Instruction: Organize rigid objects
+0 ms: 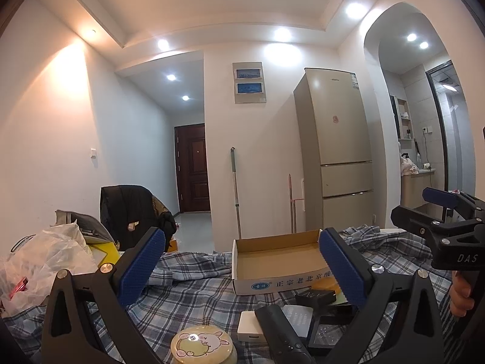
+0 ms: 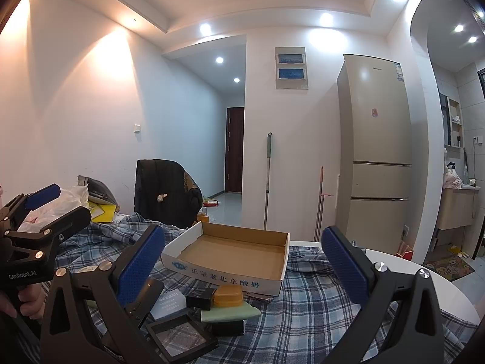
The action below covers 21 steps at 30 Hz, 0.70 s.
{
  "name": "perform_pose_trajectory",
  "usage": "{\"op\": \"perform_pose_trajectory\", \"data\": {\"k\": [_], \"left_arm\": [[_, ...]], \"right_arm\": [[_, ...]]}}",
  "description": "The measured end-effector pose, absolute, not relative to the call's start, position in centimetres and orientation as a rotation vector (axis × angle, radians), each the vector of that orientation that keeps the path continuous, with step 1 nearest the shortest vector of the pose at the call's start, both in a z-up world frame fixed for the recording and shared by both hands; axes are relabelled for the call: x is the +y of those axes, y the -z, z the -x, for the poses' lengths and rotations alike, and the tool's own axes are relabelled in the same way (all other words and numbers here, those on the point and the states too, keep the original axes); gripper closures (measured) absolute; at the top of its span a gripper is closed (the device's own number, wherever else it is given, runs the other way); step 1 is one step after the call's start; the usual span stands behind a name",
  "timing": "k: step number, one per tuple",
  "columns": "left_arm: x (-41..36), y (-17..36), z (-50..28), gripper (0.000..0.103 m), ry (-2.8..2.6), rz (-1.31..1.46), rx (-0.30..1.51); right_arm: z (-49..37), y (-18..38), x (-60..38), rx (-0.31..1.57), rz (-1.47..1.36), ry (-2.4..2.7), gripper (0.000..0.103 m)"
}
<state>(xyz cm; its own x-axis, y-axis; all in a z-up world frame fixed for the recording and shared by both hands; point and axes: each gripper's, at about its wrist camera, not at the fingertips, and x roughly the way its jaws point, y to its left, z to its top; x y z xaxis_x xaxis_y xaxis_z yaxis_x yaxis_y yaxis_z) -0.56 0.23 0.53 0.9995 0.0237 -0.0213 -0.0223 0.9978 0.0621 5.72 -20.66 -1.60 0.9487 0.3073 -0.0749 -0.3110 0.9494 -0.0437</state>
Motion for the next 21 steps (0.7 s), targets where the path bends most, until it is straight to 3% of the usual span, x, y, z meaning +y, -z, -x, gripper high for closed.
{"op": "perform_pose_trajectory", "data": {"k": [21], "left_arm": [[0.0,-0.35,0.21,0.0,-0.023,-0.068,0.03]], "right_arm": [[-5.6,1.6,-20.73,0.071,0.057,-0.316,0.0]]}}
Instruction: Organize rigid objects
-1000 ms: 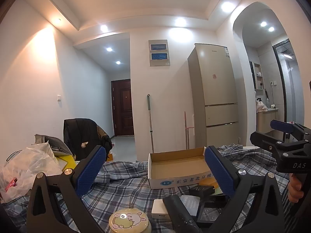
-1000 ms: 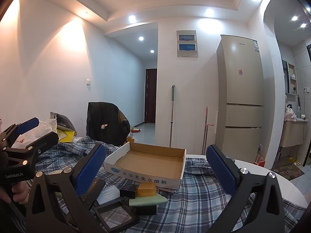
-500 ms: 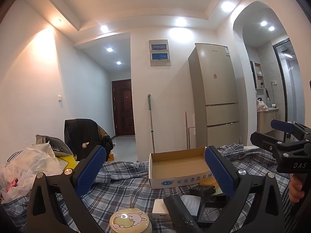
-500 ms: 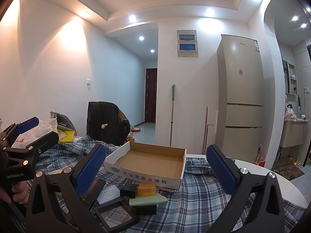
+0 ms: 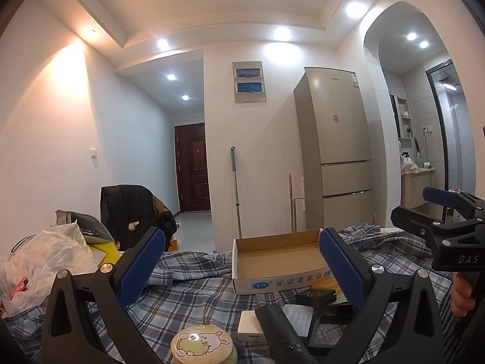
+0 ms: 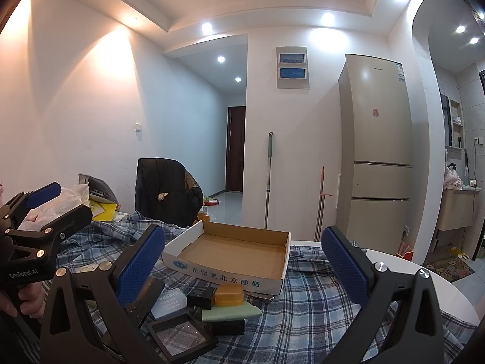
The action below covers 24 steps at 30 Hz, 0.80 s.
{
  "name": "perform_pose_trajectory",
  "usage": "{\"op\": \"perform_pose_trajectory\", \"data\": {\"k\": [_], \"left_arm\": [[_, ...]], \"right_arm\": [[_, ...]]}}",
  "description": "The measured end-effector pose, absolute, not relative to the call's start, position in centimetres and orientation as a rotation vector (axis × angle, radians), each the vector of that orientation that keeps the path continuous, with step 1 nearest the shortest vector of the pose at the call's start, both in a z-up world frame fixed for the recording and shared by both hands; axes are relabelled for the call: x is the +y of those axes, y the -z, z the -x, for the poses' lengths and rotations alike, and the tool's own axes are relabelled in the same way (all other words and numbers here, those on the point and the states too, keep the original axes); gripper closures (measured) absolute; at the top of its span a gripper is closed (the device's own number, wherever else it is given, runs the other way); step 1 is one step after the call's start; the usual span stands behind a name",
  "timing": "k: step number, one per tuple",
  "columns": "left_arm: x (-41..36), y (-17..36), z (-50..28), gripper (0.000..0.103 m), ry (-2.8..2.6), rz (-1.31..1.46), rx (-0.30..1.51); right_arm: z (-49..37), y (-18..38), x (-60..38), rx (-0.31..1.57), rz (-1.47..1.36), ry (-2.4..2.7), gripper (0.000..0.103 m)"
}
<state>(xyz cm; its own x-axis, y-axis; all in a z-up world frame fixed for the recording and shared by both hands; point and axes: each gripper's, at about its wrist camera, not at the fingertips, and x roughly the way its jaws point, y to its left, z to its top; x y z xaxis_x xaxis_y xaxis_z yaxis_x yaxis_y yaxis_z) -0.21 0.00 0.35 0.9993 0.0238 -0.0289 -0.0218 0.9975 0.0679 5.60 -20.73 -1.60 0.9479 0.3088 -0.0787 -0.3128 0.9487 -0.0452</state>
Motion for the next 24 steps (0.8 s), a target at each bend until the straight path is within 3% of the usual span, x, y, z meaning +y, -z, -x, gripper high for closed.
{"op": "perform_pose_trajectory", "data": {"k": [24], "left_arm": [[0.01,-0.28,0.21,0.0,-0.023,-0.068,0.029]], "right_arm": [[-5.62,1.7,-20.7,0.08,0.067,-0.318,0.0]]}}
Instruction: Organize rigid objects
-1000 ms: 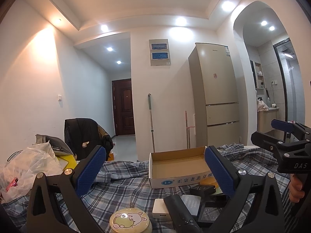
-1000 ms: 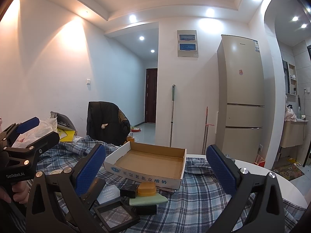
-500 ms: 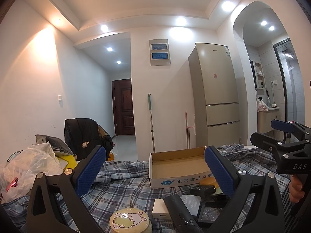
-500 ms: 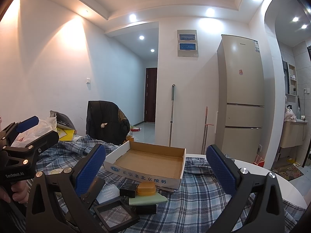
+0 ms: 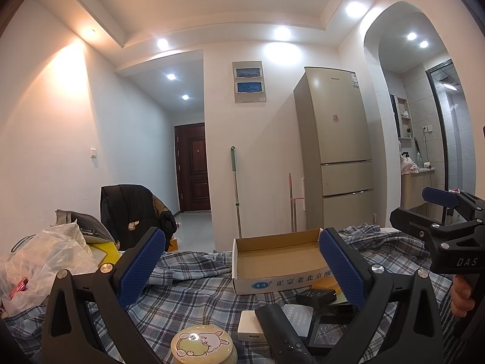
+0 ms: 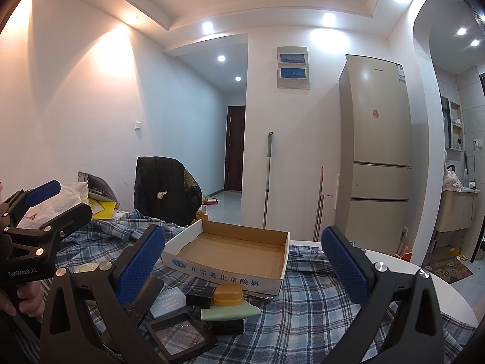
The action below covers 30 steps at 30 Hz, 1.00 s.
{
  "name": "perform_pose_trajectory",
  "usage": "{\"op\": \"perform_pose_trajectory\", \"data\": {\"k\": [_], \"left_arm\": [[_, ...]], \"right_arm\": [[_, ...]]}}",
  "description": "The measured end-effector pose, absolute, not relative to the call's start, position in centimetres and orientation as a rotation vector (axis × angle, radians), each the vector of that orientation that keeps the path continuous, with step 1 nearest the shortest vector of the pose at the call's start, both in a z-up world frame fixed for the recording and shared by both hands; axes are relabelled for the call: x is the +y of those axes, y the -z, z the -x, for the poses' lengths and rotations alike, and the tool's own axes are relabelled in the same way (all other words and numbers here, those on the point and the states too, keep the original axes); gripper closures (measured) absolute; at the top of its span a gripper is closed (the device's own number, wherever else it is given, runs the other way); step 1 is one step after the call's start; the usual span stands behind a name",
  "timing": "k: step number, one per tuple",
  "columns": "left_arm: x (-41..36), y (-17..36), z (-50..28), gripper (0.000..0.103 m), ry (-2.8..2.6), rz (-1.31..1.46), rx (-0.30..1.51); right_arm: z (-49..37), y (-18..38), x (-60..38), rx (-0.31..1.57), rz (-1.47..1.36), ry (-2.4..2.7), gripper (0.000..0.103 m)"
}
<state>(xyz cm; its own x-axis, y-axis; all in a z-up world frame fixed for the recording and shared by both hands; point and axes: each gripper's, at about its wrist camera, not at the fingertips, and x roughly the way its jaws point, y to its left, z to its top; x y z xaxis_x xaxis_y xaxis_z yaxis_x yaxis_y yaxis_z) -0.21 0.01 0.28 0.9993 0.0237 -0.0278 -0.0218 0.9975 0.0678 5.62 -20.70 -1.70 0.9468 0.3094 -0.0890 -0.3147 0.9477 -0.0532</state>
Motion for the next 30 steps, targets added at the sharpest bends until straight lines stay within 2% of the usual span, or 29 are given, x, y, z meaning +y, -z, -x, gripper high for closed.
{"op": "perform_pose_trajectory", "data": {"k": [30], "left_arm": [[0.03,-0.28,0.21,0.0,-0.023,-0.067,0.029]], "right_arm": [[-5.58,1.54,-20.39,0.081,0.083,-0.318,0.0]]}}
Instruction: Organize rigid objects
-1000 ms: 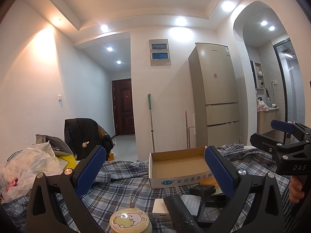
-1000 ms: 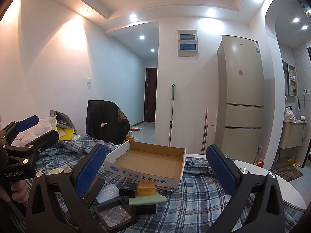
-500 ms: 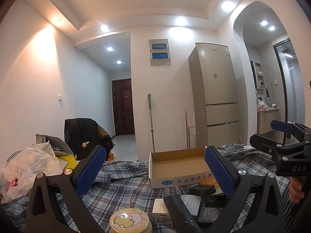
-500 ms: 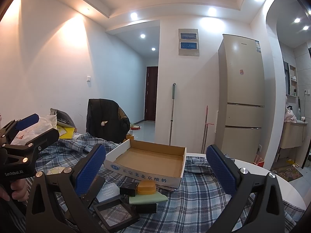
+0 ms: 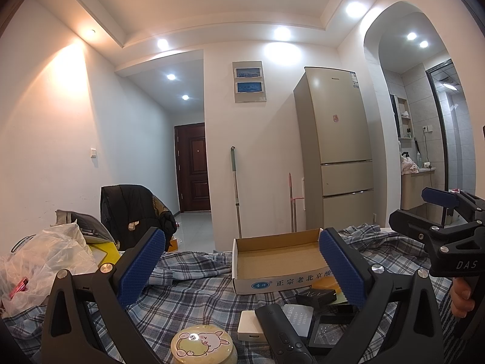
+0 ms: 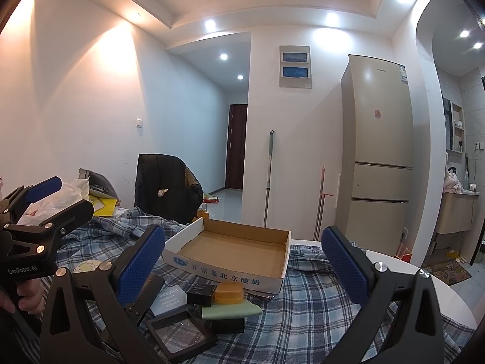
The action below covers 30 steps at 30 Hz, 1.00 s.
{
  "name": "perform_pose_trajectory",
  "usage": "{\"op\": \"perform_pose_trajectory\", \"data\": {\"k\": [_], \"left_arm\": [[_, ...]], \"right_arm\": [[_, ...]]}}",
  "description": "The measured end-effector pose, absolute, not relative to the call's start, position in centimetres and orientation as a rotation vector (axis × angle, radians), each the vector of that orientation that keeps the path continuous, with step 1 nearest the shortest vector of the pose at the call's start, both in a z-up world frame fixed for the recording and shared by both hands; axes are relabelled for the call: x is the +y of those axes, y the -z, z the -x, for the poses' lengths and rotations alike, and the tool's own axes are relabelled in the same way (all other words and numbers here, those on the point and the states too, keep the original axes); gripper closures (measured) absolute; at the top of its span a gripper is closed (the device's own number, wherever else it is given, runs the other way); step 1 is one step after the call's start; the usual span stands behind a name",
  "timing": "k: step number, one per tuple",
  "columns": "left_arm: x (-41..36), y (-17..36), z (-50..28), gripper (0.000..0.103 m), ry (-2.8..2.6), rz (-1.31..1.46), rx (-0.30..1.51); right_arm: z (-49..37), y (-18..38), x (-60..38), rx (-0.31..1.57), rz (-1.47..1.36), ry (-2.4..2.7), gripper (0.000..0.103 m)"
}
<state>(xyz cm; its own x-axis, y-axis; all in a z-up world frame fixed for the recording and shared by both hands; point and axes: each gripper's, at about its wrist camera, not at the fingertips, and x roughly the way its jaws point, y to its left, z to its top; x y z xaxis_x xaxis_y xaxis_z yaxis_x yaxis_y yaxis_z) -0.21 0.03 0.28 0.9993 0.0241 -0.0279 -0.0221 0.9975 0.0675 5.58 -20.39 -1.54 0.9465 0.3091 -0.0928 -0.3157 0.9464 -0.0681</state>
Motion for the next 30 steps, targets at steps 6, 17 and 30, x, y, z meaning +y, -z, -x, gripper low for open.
{"op": "perform_pose_trajectory", "data": {"k": [6,17,30], "left_arm": [[0.03,-0.29,0.22,0.0,-0.023,-0.067,0.028],[0.01,-0.29,0.24,0.0,-0.023,-0.068,0.026],[0.03,-0.36,-0.18,0.0,-0.023,-0.062,0.033]], "right_arm": [[-5.59,1.61,-20.37,0.083,0.08,-0.319,0.0],[-5.65,1.74,-20.38,0.082,0.083,-0.317,0.0],[-6.34,1.84,-20.76,0.122,0.057,-0.3,0.0]]}}
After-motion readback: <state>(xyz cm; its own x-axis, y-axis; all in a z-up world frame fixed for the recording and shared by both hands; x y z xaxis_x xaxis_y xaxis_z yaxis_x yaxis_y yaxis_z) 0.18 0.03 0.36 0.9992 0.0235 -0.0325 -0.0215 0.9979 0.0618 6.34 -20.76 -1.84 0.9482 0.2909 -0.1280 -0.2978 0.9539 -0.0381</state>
